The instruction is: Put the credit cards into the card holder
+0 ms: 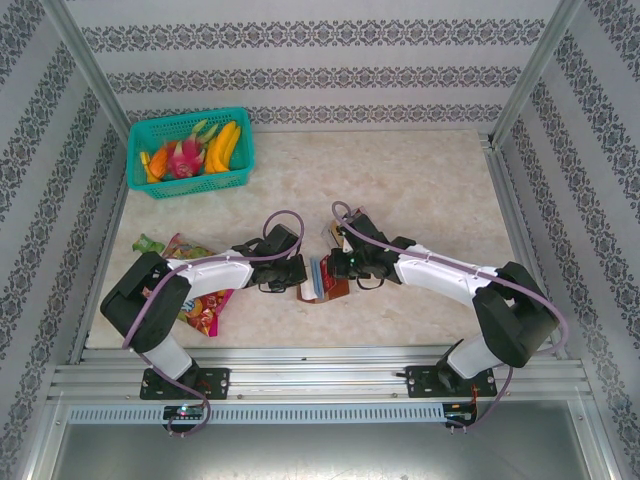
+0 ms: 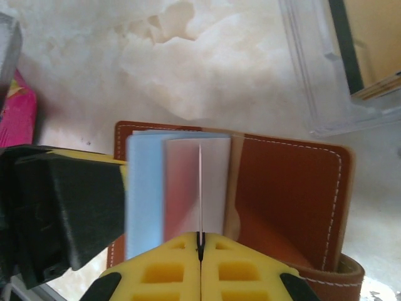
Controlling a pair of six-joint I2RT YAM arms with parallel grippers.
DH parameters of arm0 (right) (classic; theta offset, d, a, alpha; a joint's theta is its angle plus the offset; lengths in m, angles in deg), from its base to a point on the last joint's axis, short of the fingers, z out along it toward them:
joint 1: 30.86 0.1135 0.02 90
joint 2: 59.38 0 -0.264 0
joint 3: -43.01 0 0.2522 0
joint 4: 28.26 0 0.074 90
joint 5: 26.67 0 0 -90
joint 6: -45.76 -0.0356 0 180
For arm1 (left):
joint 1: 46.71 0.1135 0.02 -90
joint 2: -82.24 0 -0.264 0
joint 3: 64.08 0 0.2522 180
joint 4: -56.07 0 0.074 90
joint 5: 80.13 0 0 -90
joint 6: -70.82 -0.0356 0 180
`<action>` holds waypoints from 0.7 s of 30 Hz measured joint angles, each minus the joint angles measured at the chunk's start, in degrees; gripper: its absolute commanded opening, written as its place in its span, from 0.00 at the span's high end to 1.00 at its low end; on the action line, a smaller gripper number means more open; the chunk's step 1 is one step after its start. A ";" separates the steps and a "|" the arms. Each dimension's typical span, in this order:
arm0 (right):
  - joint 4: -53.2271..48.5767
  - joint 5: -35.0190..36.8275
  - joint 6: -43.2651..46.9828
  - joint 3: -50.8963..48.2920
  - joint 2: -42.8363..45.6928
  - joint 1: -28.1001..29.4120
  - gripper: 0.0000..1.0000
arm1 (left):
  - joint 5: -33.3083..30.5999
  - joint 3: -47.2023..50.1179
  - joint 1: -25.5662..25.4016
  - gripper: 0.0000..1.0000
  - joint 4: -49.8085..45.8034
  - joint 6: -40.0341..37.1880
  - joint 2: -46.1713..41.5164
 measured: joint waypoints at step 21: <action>-11.08 11.39 1.99 3.39 6.10 -0.42 0.92 | -1.20 3.50 0.00 0.93 0.90 -0.11 -3.45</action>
